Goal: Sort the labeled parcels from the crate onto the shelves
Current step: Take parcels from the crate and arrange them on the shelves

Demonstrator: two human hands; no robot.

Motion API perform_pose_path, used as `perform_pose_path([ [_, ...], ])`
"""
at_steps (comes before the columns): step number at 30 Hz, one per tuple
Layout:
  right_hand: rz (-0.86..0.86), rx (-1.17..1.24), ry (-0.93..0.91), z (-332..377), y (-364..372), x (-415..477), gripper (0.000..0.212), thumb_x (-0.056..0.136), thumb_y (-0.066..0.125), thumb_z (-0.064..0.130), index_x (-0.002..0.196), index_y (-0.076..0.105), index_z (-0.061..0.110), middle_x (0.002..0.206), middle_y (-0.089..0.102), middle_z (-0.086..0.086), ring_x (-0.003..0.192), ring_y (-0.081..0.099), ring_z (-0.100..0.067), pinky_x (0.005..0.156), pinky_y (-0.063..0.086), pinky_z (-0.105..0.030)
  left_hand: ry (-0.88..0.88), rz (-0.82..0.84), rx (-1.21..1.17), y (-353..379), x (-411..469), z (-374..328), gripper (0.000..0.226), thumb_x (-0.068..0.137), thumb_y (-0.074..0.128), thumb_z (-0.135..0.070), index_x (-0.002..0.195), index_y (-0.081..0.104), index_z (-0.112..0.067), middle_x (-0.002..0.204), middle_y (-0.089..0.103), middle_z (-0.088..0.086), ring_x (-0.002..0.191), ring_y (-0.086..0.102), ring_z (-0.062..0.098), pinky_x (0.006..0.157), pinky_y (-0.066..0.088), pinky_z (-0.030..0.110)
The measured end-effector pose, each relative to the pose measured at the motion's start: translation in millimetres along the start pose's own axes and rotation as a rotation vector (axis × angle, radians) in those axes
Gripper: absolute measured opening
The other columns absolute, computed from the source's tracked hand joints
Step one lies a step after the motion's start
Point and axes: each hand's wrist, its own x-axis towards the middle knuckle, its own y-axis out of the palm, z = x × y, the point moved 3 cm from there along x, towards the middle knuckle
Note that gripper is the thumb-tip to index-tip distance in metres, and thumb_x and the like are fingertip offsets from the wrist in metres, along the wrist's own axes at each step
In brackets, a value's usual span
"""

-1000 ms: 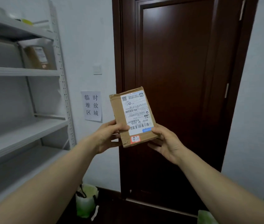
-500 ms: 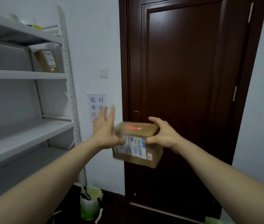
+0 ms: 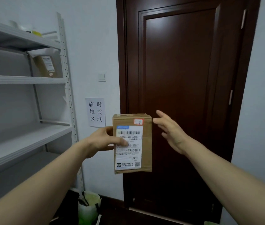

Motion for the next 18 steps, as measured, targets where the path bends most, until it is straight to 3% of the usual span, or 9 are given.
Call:
perform_pose_path([
  [2,0.052,0.014,0.053,-7,1,-4,0.1,0.059,0.076,0.037,0.147,0.029,0.029,0.142,0.046,0.0,0.139,0.031,-0.019,0.114,0.017,-0.042,-0.021,-0.023,-0.1,1,-2,-1,0.045,0.065,0.082,-0.012,0.106,0.064,-0.011,0.1,0.074,0.002,0.099,0.068,0.019,0.081,0.055,0.032],
  [6,0.079,-0.072,0.068,-12,10,-4,0.088,0.076,0.073,0.007,0.149,0.025,0.018,0.129,0.055,-0.005,0.117,0.052,-0.013,0.104,0.036,-0.031,-0.034,-0.023,-0.188,7,-5,-5,0.042,0.064,0.081,-0.011,0.103,0.065,-0.012,0.099,0.074,0.002,0.098,0.068,0.018,0.075,0.054,0.028],
  [10,0.056,-0.102,0.027,-10,12,-4,0.084,0.073,0.076,0.008,0.145,0.035,0.017,0.11,0.062,0.004,0.103,0.058,-0.004,0.095,0.046,-0.029,-0.03,-0.013,-0.214,6,-7,-7,0.047,0.058,0.077,-0.017,0.103,0.066,-0.013,0.101,0.074,0.002,0.1,0.068,0.019,0.079,0.054,0.03],
  [18,0.056,-0.109,0.01,-9,17,-8,0.063,0.077,0.072,0.004,0.132,0.047,0.023,0.108,0.062,0.001,0.109,0.058,-0.015,0.101,0.046,-0.037,-0.033,-0.007,-0.189,1,-13,-7,0.046,0.06,0.08,-0.015,0.104,0.065,-0.013,0.098,0.074,0.001,0.095,0.069,0.016,0.073,0.054,0.027],
])
